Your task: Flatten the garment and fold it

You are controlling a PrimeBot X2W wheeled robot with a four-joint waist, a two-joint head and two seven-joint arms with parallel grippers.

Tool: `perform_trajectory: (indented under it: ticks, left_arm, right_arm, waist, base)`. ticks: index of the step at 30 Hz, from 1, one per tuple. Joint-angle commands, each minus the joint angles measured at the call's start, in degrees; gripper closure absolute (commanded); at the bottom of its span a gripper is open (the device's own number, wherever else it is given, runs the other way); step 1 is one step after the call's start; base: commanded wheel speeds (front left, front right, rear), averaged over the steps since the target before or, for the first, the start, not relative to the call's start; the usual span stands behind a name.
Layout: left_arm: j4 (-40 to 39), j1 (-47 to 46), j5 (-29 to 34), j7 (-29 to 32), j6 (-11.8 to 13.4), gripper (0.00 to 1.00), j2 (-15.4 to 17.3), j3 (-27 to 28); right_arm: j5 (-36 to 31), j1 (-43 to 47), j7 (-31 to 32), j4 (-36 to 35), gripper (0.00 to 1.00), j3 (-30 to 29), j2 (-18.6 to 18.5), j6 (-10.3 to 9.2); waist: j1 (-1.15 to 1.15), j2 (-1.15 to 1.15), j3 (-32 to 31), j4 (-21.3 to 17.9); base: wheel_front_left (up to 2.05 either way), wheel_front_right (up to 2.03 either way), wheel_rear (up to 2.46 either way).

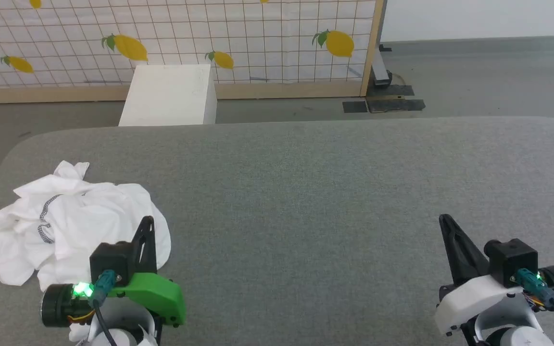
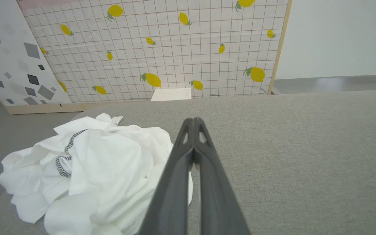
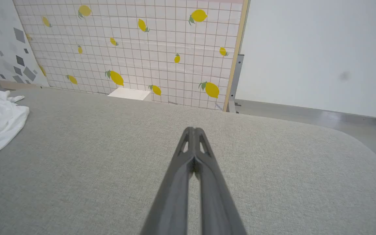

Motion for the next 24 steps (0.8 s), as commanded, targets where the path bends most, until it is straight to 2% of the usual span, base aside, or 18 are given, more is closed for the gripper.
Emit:
perform_trajectory:
  ticks: [1,5,6,24]
  left_arm:
    - [-0.2,0.8,0.6,0.1,0.4,1.0,-0.2,0.2]
    - [-0.2,0.8,0.6,0.1,0.4,1.0,-0.2,0.2]
    - [0.0,0.0,0.0,0.0,0.0,0.0,0.0,0.0]
    - [1.9,0.0,-1.6,-1.7,0.0,0.0,0.0,-1.4]
  right_arm:
    - [-0.3,-0.9,0.0,-0.3,1.0,0.1,0.1,-0.1]
    - [-0.3,-0.9,0.0,-0.3,1.0,0.1,0.1,-0.1]
    - [0.0,0.0,0.0,0.0,0.0,0.0,0.0,0.0]
    - [2.5,0.5,-1.7,1.4,0.0,-0.5,0.0,-0.01]
  waist:
    - [0.0,0.0,0.0,0.0]
    - [0.0,0.0,0.0,0.0]
    - [0.0,0.0,0.0,0.0]
    - [0.0,0.0,0.0,0.0]
  base:
    - [0.0,0.0,0.0]
    - [0.0,0.0,0.0]
    - [0.0,0.0,0.0]
    - [0.0,0.0,0.0]
